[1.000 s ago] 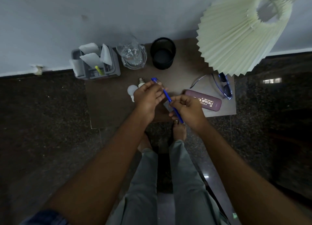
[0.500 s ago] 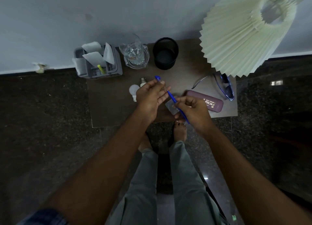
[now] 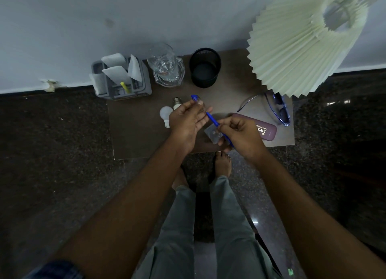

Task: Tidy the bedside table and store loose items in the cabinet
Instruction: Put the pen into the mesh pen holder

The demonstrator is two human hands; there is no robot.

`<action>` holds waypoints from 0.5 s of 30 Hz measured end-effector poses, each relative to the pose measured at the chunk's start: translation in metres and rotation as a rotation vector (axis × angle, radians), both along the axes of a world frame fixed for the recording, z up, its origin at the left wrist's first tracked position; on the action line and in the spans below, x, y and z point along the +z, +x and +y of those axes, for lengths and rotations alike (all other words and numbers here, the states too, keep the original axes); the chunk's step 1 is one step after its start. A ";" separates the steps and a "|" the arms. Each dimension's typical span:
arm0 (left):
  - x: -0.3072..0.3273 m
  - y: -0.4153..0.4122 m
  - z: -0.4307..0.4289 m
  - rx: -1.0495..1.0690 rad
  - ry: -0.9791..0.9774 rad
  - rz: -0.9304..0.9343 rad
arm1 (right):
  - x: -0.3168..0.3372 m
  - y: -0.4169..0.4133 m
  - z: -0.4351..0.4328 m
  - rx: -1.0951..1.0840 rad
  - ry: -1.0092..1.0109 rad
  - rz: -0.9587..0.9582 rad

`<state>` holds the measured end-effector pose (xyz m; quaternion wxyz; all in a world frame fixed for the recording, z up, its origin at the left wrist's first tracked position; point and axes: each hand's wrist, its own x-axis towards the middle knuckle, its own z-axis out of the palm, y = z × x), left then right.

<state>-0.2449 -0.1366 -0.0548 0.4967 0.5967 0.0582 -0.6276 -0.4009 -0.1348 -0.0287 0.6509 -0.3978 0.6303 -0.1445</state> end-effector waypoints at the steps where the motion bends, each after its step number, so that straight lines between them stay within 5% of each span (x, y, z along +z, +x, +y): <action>1: 0.001 -0.001 0.000 -0.005 -0.003 0.002 | 0.000 0.000 0.000 0.000 -0.001 -0.004; 8: 0.002 -0.011 0.005 -0.183 -0.001 -0.131 | -0.001 0.011 -0.013 -0.074 0.000 -0.019; 15: 0.001 -0.004 0.007 -0.413 -0.190 -0.211 | 0.003 0.022 -0.034 -0.038 0.303 -0.067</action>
